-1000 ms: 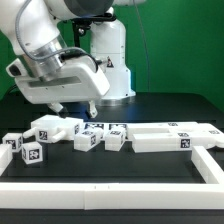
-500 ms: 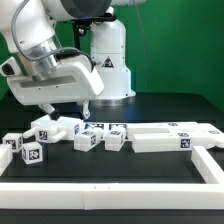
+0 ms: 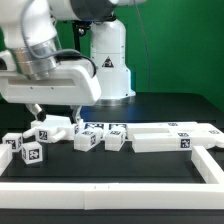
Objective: Assemble chair
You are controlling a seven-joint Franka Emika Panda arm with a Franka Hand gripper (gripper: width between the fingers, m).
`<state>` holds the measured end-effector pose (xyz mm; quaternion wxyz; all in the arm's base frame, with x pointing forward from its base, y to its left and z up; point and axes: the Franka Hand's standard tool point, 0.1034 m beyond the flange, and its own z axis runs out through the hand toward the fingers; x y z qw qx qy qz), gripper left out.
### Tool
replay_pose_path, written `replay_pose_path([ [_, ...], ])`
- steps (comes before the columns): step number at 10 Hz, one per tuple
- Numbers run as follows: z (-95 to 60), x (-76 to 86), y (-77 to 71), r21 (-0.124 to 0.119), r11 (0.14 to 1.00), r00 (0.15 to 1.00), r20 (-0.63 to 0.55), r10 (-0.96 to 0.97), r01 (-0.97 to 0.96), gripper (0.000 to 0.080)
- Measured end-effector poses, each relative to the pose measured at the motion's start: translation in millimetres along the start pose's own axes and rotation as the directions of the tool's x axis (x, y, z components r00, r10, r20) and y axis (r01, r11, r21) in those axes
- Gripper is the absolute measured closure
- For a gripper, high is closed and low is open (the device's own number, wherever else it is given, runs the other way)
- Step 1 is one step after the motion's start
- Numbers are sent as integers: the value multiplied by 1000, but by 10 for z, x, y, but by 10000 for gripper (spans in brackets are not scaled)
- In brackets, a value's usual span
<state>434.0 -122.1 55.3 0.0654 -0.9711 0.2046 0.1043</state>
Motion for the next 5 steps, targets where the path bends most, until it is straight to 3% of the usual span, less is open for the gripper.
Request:
replay_pose_path([
  [4,22,-28,-2,2,1000,1000,19,-3,3,150],
  [5,117,-15,72,-11,1000,1000,11,-21,21,150],
])
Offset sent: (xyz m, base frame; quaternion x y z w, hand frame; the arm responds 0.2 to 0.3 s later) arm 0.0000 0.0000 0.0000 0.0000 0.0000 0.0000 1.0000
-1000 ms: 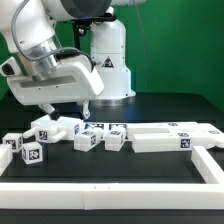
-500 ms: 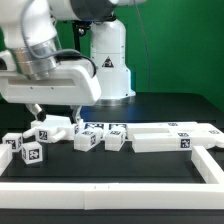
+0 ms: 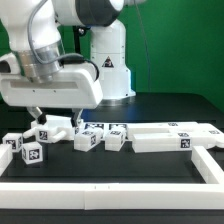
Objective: Assemble chair
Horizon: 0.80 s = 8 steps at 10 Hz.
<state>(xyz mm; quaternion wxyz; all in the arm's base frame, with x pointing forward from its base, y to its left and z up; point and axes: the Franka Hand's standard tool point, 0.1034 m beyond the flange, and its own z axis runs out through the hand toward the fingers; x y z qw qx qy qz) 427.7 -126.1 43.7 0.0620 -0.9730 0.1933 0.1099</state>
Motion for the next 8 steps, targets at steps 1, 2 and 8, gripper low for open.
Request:
replay_pose_path([
  [1,138,-20,126,-19,1000,1000,-11,-19,18,150],
  [2,180,-38,170,-22,999,1000,-9,-27,27,150],
  [8,244,-81,165,-15,1000,1000,-14,-10,10,150],
])
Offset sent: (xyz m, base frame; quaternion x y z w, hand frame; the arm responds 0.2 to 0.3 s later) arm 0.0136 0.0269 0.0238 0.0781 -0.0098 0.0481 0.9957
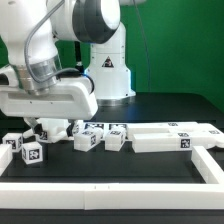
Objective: Assemble chair
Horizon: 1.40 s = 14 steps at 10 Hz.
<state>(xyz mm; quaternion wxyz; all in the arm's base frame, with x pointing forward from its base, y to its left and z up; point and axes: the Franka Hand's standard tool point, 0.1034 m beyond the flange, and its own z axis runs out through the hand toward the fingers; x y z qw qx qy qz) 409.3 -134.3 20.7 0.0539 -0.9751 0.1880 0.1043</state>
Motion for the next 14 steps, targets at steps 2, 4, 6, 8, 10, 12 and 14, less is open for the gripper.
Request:
replay_pose_path([
  [2,90,-22,61,-10,1000,1000,3,-11,12,150],
  [4,146,-67,83,-17,1000,1000,3,-12,12,150],
  [6,167,-90,78,-21,1000,1000,2,-15,15,150],
  [8,167,-89,79,-21,1000,1000,2,-14,14,253],
  [10,167,-89,79,-21,1000,1000,2,-14,14,431],
  [12,166,-88,80,-21,1000,1000,2,-15,15,683],
  [14,156,-82,82,-20,999,1000,2,-25,25,683],
])
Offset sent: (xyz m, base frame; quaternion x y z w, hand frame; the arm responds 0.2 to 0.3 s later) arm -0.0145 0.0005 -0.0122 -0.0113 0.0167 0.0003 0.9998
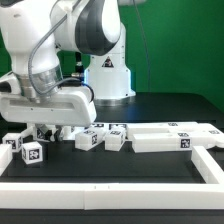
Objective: Assemble chair
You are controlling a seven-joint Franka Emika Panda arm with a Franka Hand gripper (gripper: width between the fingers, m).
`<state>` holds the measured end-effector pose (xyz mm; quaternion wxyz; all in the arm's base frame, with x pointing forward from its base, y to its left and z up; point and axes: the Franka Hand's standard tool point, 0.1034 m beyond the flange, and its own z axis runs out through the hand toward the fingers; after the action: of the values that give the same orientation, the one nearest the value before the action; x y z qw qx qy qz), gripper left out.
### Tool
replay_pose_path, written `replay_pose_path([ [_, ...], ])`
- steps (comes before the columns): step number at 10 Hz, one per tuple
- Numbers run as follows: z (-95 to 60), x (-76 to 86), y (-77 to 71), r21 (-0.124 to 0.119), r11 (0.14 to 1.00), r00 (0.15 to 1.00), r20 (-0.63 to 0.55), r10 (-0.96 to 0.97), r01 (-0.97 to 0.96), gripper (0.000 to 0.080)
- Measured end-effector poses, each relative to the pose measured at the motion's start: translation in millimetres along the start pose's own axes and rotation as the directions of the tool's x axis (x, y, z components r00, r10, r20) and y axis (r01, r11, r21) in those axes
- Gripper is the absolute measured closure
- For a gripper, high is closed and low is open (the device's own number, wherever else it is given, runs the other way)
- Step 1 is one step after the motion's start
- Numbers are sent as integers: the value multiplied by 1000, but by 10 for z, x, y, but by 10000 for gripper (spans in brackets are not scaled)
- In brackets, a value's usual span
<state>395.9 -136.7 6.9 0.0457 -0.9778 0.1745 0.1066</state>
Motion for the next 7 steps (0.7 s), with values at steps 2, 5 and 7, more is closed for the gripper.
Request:
replay_pose_path([
  [2,-145,-20,-96,19,1000,1000,25,-6,6,683],
  [5,-635,77,-490,23,999,998,55,22,-23,682],
  [7,-721,267,-827,14,1000,998,54,20,-20,682],
])
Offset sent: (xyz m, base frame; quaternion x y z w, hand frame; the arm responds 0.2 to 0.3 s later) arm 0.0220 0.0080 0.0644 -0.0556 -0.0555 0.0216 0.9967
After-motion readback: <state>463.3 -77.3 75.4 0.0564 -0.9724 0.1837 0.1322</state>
